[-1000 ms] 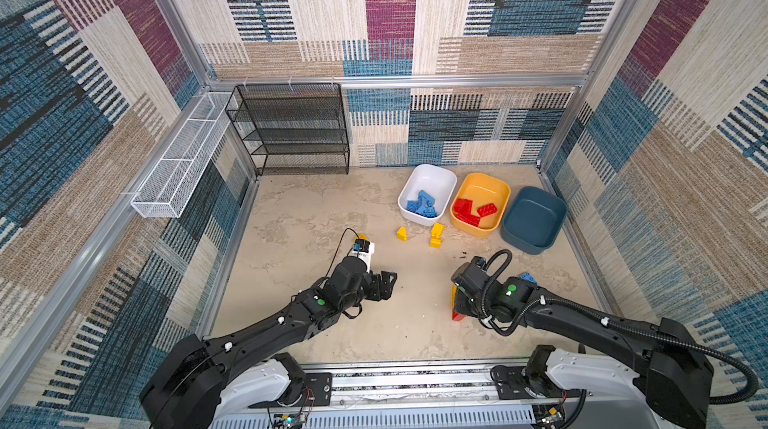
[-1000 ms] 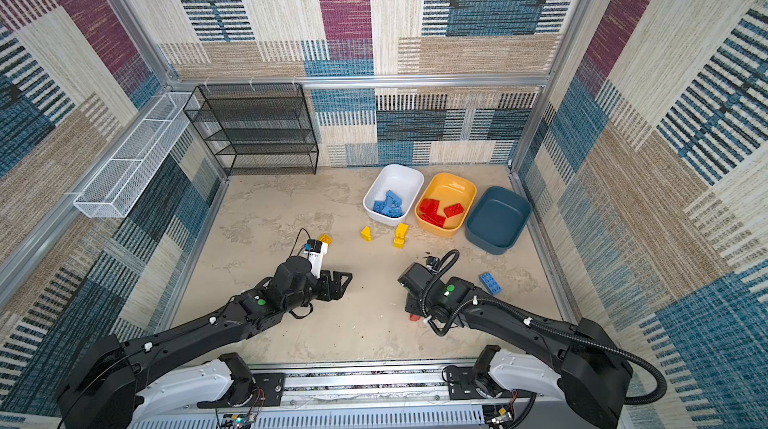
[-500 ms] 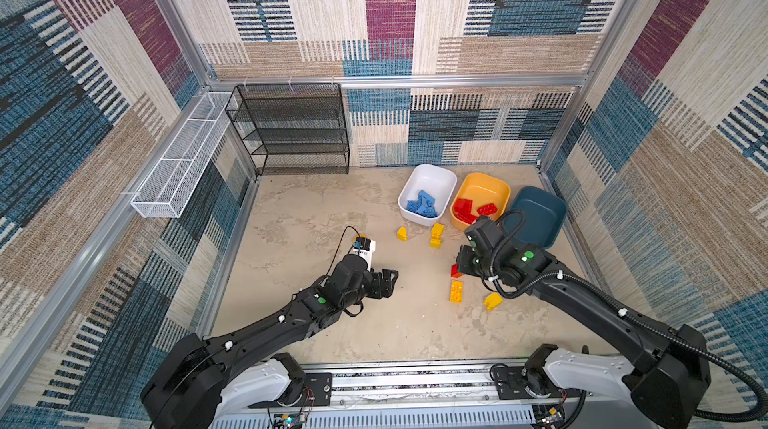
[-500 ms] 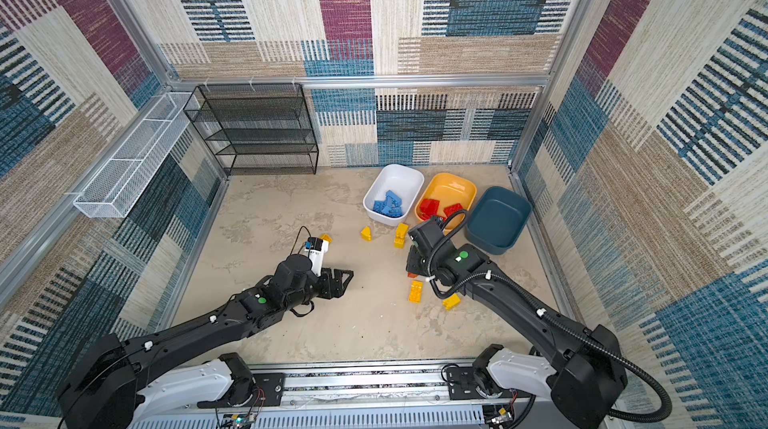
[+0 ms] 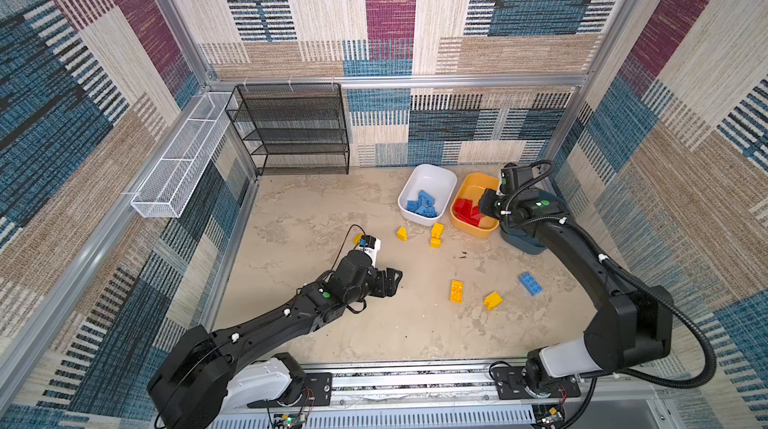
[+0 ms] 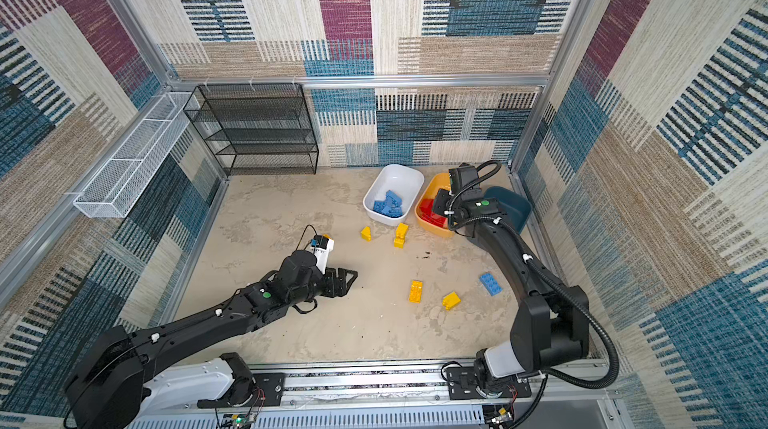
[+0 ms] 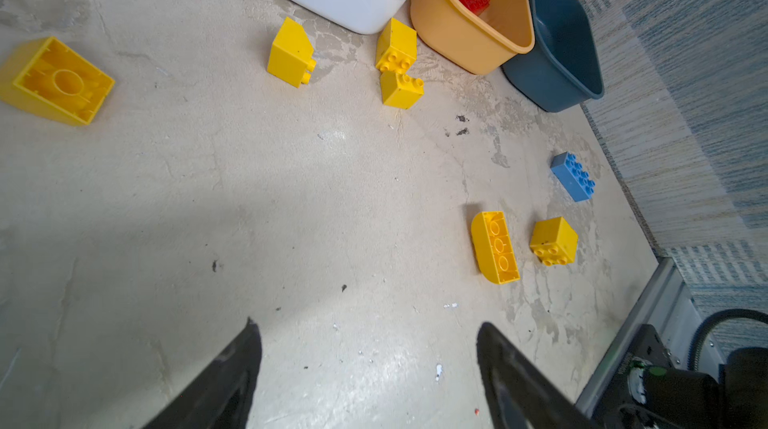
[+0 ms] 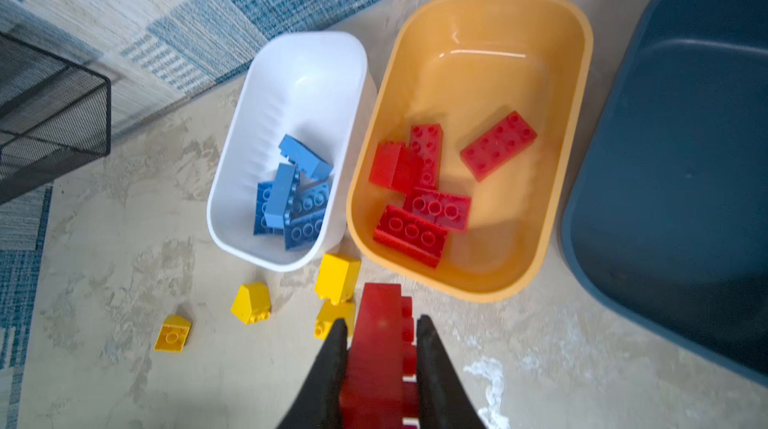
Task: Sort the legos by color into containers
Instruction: 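Release the red brick into the yellow tub while the left gripper reaches forward, then lower the left gripper onto the blue brick beside the teal tub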
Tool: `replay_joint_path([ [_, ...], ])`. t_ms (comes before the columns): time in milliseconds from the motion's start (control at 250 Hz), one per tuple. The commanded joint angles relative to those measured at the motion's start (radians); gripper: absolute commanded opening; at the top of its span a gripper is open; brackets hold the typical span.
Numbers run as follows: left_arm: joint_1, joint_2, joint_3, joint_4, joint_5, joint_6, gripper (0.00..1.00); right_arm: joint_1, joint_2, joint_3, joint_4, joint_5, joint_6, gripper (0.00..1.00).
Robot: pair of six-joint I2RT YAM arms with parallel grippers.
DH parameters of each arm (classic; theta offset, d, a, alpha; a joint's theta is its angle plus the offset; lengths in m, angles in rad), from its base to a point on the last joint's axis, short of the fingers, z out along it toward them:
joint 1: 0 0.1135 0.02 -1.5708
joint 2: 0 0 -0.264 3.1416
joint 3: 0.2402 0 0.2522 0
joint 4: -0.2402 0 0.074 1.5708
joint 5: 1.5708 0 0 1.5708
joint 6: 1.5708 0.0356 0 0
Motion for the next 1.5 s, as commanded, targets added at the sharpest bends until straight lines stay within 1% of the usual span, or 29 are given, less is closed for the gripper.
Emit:
replay_joint_path([
  [0,0.002,0.015,0.022,-0.016,0.026,0.012,0.82,-0.036,0.059,0.043,0.121,-0.060,-0.013,0.09],
  [236,-0.004,0.057,0.059,-0.024,0.041,0.014,0.82,-0.100,0.221,0.145,0.171,-0.114,-0.016,0.10],
  [292,-0.007,0.063,0.064,-0.026,0.040,0.015,0.82,-0.107,0.253,0.164,0.180,-0.132,-0.018,0.12],
  [408,-0.015,0.075,0.083,-0.038,0.037,0.020,0.82,-0.113,0.299,0.189,0.187,-0.135,-0.022,0.15],
  [468,-0.018,0.081,0.092,-0.043,0.038,0.021,0.82,-0.115,0.308,0.188,0.202,-0.148,-0.022,0.20],
  [716,-0.034,0.131,0.144,-0.042,0.035,0.042,0.82,-0.114,0.309,0.173,0.233,-0.175,-0.023,0.45],
  [884,-0.049,0.208,0.192,0.011,0.035,0.055,0.82,-0.115,0.272,0.159,0.239,-0.163,-0.023,0.54],
  [992,-0.084,0.271,0.272,0.024,0.037,0.099,0.82,-0.114,0.213,0.149,0.243,-0.163,-0.029,0.57],
  [1068,-0.109,0.346,0.348,0.036,0.049,0.141,0.82,-0.114,0.164,0.157,0.240,-0.172,-0.037,0.59],
  [1112,-0.119,0.397,0.392,0.063,0.085,0.174,0.82,-0.114,0.139,0.170,0.232,-0.185,-0.045,0.60],
  [1164,-0.125,0.466,0.426,0.139,0.142,0.215,0.81,-0.114,0.109,0.189,0.224,-0.199,-0.046,0.61],
  [1220,-0.130,0.540,0.479,0.176,0.186,0.242,0.81,-0.113,0.078,0.215,0.223,-0.228,-0.049,0.65],
  [1316,-0.156,0.664,0.620,0.153,0.220,0.291,0.81,-0.105,0.037,0.288,0.203,-0.243,-0.054,0.70],
  [1360,-0.173,0.715,0.682,0.146,0.225,0.312,0.81,-0.100,0.030,0.315,0.181,-0.243,-0.056,0.72],
  [1496,-0.222,0.874,0.878,0.121,0.235,0.358,0.82,-0.077,0.031,0.475,0.113,-0.242,-0.066,0.74],
])
